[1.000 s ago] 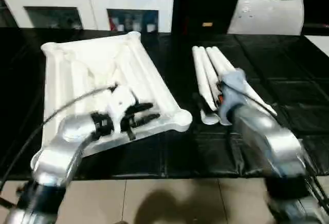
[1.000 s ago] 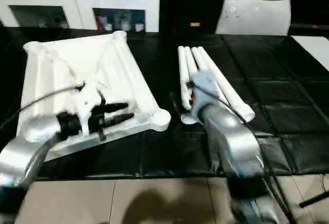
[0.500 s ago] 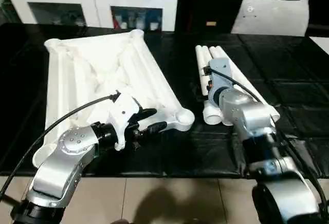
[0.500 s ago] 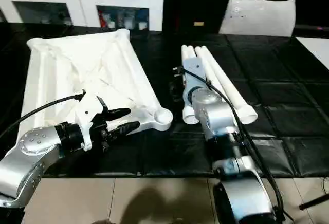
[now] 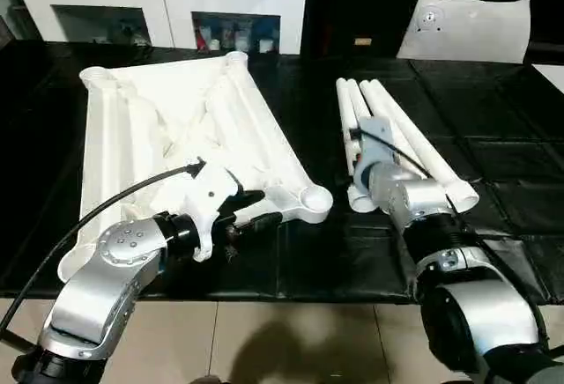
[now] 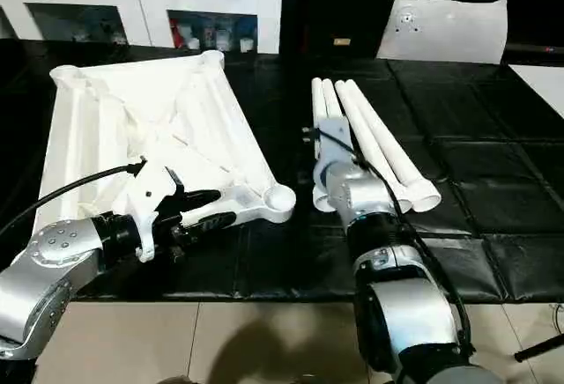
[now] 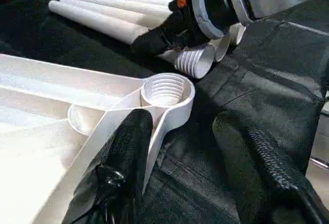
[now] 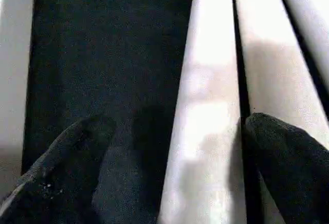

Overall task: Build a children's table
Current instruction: Pick table leg

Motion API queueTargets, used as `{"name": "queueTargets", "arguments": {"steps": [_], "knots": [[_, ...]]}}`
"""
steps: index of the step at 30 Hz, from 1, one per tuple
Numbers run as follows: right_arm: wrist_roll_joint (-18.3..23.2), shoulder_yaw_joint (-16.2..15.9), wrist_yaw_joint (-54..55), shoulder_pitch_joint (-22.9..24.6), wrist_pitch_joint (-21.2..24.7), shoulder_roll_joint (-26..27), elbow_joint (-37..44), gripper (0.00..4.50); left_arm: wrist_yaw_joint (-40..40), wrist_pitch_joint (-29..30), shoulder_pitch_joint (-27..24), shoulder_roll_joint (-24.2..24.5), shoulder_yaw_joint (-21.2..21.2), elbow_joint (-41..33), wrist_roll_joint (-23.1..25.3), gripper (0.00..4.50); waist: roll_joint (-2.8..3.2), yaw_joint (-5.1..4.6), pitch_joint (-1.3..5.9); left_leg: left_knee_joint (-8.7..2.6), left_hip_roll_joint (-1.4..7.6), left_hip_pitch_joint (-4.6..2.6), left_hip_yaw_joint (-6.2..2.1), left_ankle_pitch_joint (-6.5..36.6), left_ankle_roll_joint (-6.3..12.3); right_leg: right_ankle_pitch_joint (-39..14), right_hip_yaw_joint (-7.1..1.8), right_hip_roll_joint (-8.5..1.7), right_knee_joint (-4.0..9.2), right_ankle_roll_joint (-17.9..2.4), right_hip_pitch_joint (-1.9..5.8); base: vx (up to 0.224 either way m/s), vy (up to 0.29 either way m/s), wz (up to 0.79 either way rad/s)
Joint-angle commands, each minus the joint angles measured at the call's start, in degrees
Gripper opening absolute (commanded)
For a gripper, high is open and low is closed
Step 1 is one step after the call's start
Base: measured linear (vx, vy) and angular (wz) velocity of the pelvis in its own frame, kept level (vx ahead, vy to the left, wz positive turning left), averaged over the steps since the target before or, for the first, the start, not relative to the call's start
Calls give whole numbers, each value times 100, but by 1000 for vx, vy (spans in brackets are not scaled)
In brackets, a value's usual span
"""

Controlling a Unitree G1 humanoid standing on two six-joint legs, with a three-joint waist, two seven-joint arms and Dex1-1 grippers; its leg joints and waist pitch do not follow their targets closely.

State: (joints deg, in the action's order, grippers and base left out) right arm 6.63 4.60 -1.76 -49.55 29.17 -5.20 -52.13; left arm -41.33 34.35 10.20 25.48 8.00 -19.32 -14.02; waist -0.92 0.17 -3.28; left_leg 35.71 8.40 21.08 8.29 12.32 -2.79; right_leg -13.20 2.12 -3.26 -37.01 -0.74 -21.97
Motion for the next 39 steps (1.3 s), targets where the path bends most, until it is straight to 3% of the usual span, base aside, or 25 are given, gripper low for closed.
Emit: {"name": "queueTargets", "arguments": {"steps": [1, 8, 13, 19, 25, 30, 39], "knots": [[32, 86, -42, -82, -67, -19, -200, 450, 1, 61, 38, 50, 72, -129, -52, 228, 4, -4, 347, -411, 369, -10, -8, 356, 138, 42, -286, -434, 377, -1564, 290, 0, 0, 0], [254, 357, -213, -249, 21, -26, -718, 450, -12, 92, 33, 86, 81, -137, -63, 228, 25, -10, 350, -420, 383, -19, -17, 455, 121, -72, -269, -433, 374, -1553, 273, 0, 0, 0], [389, 566, -271, -386, -5, -81, -1031, 395, -84, 95, 55, 146, 144, -126, -45, 231, -4, -13, 350, -421, 378, -8, -11, 506, 120, -160, -269, -434, 387, -1544, 273, 0, 0, 0], [479, 750, -309, -522, 63, -130, -1265, 343, -131, 78, 43, 193, 203, -117, -27, 231, 3, -9, 354, -416, 376, -4, -9, 471, 155, -132, -264, -434, 384, -1573, 272, 0, 0, 0], [480, 830, -303, -661, 125, -186, -1495, 302, -125, 57, 54, 181, 228, -89, -30, 231, -15, -22, 345, -421, 382, -2, -6, 536, 133, -290, -259, -432, 396, -1569, 259, 0, 0, 0], [445, 818, -314, -721, 62, -217, -1590, 241, -100, 30, 74, 178, 254, -55, -10, 231, -19, -16, 346, -419, 383, 1, -4, 506, 139, -284, -262, -435, 397, -1557, 257, 0, 0, 0], [434, 858, -313, -785, -6, -218, -1648, 184, -103, -34, 84, 175, 259, 15, 2, 231, -10, -23, 342, -425, 390, -5, -6, 559, 119, -258, -261, -433, 395, -1579, 249, 0, 0, 0]]}}
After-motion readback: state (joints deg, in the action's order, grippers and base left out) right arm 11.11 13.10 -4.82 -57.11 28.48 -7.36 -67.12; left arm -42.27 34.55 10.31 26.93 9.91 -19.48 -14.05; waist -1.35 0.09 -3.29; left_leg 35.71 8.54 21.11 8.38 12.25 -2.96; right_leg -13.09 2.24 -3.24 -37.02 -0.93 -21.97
